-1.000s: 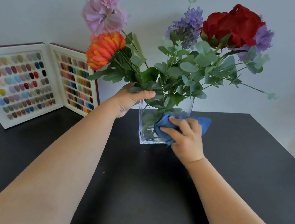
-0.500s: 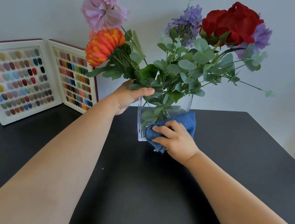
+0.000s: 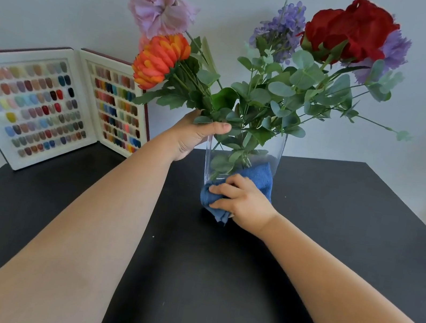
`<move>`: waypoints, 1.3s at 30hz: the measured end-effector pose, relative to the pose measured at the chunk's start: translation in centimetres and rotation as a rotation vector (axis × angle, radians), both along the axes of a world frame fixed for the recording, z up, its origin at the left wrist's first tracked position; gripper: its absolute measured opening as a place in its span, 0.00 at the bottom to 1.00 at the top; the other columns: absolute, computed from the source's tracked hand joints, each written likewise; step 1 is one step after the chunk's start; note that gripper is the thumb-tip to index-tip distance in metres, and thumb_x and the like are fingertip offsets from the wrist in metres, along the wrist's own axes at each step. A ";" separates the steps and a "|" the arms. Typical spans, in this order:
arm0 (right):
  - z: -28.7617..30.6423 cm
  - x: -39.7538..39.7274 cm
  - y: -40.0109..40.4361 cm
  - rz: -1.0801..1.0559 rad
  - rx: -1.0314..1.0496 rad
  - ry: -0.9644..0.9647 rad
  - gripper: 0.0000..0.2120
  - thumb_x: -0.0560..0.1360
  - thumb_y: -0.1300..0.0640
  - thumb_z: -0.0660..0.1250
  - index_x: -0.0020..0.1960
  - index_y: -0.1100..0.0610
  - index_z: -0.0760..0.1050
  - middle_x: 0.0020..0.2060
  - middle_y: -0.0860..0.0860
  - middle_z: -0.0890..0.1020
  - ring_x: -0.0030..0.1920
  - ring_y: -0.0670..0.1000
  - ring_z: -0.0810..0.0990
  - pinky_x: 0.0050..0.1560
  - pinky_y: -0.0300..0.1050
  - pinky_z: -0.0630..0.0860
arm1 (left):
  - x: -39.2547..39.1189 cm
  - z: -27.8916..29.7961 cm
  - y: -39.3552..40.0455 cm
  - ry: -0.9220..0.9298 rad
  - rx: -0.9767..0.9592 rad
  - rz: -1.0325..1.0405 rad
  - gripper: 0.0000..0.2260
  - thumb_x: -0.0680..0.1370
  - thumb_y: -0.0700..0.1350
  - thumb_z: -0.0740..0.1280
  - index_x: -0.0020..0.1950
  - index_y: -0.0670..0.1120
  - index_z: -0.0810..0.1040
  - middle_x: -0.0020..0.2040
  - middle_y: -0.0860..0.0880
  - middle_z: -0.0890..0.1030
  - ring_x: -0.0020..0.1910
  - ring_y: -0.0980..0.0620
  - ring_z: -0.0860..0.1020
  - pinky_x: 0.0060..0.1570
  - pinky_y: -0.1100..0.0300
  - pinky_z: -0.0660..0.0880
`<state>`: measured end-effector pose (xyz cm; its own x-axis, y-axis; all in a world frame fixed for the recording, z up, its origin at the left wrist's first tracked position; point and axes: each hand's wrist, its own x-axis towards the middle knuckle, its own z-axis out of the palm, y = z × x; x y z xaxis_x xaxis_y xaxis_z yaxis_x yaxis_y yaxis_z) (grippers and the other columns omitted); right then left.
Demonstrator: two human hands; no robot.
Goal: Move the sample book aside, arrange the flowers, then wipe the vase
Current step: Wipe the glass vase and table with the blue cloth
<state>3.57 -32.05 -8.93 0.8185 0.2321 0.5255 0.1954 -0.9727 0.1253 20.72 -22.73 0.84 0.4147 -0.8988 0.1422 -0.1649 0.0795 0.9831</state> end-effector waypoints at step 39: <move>4.4 -2.1 -4.0 -0.133 0.052 -0.405 0.11 0.66 0.70 0.75 0.46 0.60 0.85 0.49 0.60 0.82 0.43 0.58 0.74 0.47 0.48 0.74 | 0.2 0.2 0.1 0.012 0.043 -0.007 0.13 0.61 0.56 0.76 0.43 0.69 0.83 0.46 0.65 0.85 0.49 0.69 0.79 0.49 0.61 0.68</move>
<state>1.44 -36.03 -4.55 0.5643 0.1030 0.8191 0.0130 -0.9932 0.1159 20.95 -22.66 1.05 0.4094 -0.9071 0.0983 -0.1531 0.0379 0.9875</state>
